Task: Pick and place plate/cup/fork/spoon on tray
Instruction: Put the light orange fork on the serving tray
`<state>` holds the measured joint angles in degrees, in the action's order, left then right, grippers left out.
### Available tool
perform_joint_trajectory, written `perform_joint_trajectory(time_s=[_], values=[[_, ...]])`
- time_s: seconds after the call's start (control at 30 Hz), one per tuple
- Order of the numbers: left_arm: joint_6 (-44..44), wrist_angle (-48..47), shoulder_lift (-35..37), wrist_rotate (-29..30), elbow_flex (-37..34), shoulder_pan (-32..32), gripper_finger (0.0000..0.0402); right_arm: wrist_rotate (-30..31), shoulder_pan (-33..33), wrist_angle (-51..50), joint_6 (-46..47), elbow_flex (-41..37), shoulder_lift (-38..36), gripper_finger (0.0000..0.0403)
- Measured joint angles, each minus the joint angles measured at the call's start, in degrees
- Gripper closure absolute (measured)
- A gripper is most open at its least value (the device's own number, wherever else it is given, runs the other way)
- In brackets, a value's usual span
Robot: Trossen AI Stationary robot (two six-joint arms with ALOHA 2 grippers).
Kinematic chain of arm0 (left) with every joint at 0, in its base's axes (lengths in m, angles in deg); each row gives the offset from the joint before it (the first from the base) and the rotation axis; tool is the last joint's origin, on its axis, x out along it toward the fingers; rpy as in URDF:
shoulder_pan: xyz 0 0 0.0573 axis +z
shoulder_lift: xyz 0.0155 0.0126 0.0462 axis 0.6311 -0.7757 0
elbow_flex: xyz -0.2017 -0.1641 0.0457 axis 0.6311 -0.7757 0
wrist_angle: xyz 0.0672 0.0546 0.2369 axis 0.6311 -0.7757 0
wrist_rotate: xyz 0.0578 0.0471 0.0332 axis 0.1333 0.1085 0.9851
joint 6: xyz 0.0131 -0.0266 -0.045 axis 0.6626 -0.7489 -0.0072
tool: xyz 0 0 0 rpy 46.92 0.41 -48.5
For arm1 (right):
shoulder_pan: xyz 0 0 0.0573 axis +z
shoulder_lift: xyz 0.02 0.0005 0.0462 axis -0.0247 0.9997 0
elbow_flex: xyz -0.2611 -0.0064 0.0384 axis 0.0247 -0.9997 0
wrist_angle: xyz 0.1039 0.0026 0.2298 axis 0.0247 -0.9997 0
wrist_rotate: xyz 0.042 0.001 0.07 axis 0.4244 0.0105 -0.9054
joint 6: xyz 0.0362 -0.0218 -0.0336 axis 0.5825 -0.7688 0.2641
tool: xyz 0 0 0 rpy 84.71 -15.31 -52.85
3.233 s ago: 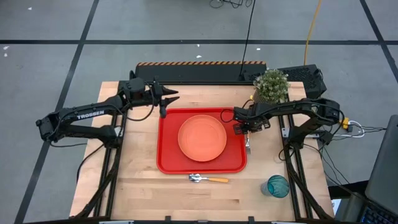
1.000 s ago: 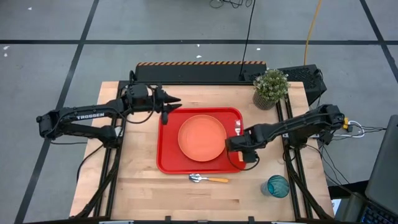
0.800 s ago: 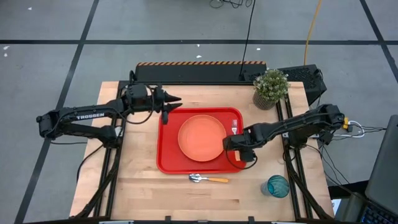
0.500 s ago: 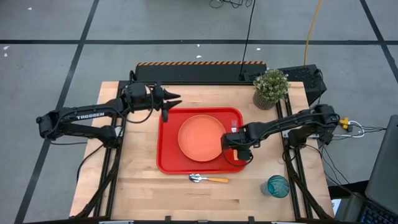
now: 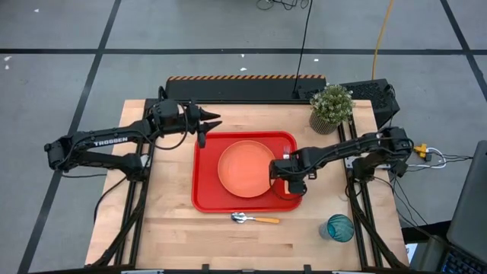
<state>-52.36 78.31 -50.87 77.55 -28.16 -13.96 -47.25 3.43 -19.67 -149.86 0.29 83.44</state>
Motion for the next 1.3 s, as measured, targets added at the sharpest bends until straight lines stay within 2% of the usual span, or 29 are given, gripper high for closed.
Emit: perform_joint_trajectory(time_s=[0.23,0.37,1.0,1.13,1.3], values=[[-0.10,-0.07,0.00,0.00,0.00,0.00,0.0284,-0.09,-1.57,1.43,-0.89,-0.27,-0.03,0.0368],[0.12,-0.10,0.00,-0.02,0.00,0.00,0.0284,-2.12,-2.12,2.38,-1.15,-1.90,-0.04,0.0367],[0.44,-0.04,0.00,-0.02,0.00,0.00,0.0284,-1.52,-3.06,7.54,-2.18,-6.60,-0.02,0.0367],[0.85,-0.02,0.00,0.00,0.00,0.00,0.0284,-0.72,-3.06,8.52,-2.40,-6.60,-0.04,0.0367],[1.15,0.00,0.00,0.02,0.00,0.00,0.0284,3.52,-3.00,6.82,-3.83,-3.84,-0.04,0.0367]])
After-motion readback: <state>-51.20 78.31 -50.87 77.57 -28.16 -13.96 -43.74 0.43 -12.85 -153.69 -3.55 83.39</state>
